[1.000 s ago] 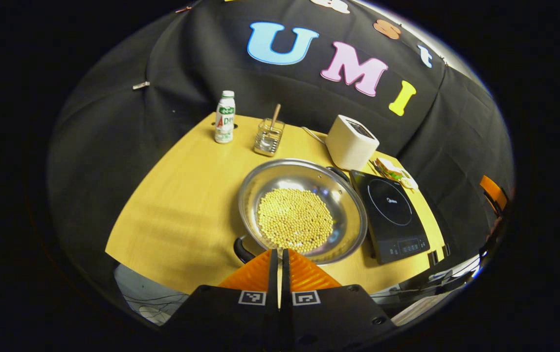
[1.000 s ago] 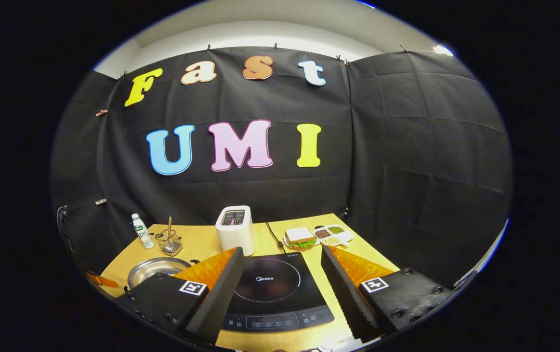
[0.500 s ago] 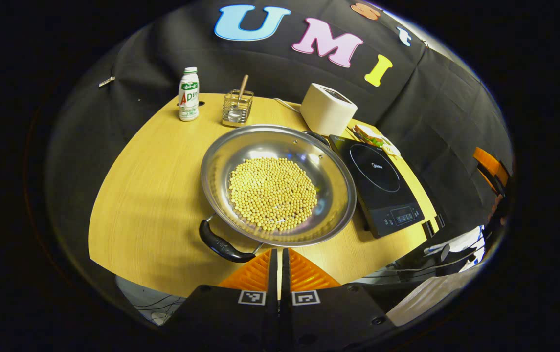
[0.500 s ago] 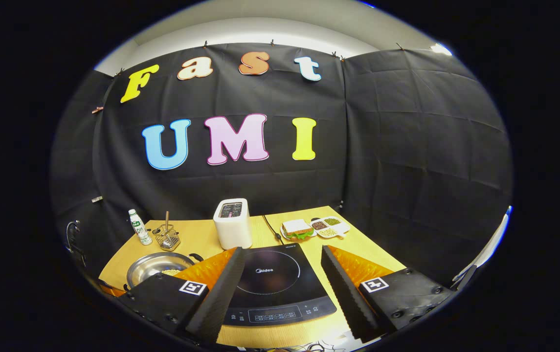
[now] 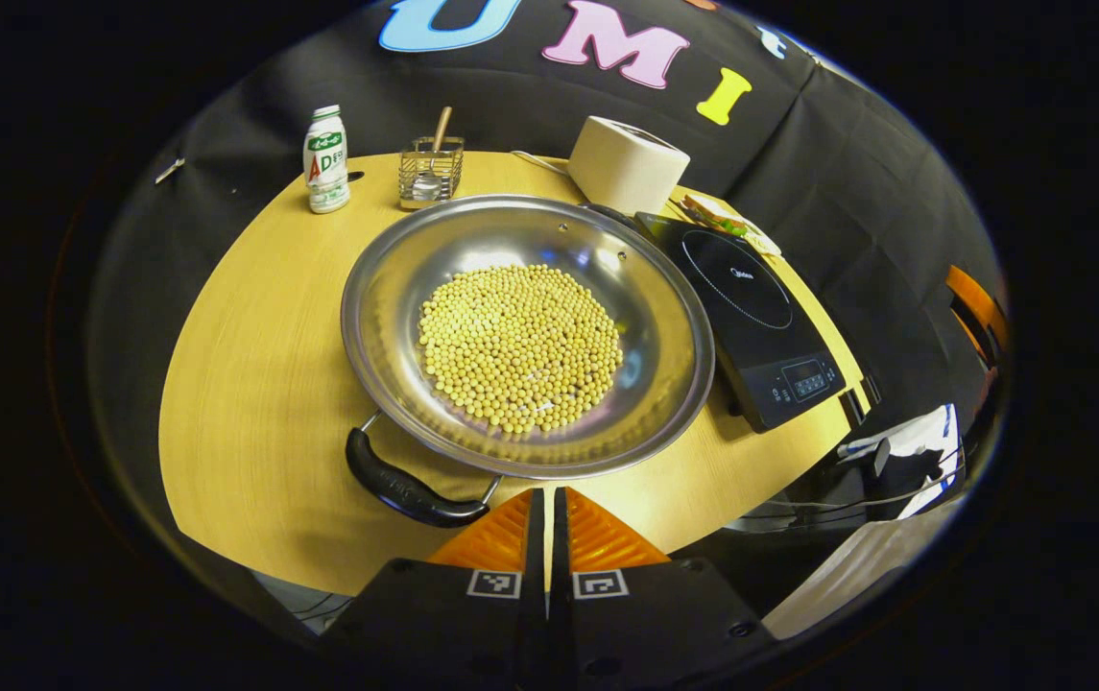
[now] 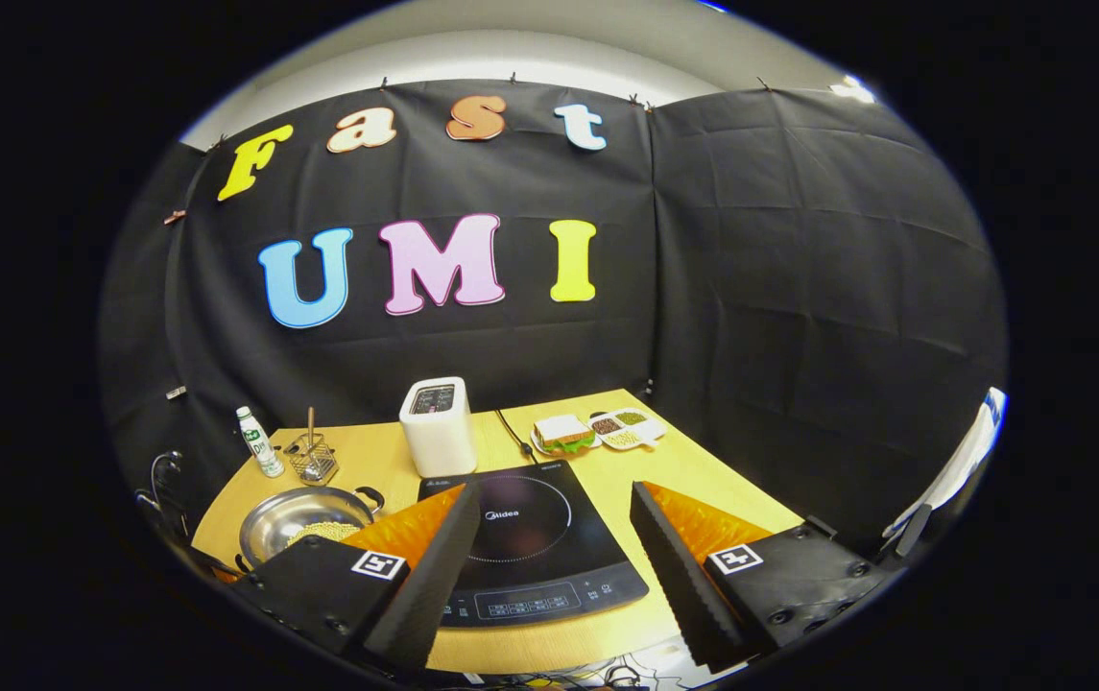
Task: First push the handle of the pot to place it horizontally, then grasp the pot with both hands and set it on the induction cooktop.
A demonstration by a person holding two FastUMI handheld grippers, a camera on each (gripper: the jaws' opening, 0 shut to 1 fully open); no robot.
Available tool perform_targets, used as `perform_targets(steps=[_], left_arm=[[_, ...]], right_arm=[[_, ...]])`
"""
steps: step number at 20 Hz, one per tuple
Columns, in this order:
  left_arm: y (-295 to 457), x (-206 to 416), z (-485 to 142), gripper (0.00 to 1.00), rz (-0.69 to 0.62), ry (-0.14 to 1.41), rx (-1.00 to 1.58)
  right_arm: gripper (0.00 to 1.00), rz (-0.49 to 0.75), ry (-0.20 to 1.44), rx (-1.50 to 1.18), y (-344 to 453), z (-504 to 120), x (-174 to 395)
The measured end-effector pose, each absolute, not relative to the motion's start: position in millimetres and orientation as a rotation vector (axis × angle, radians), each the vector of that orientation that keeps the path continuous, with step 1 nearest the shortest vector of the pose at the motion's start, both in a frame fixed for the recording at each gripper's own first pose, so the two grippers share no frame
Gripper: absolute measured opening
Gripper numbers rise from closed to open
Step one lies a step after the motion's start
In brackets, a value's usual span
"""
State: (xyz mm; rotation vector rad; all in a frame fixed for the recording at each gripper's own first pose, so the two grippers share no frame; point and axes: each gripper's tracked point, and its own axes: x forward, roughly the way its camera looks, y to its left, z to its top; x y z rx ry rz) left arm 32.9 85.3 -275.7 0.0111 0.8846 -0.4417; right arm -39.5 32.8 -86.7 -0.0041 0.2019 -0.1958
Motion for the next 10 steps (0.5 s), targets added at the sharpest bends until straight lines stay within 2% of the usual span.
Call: perform_targets(steps=[10], left_arm=[[101, 50, -283, 0.05, -0.42, 0.915, 0.057]], right_arm=[[0.99, -0.213, 0.224, 0.016, 35, -96, -35]])
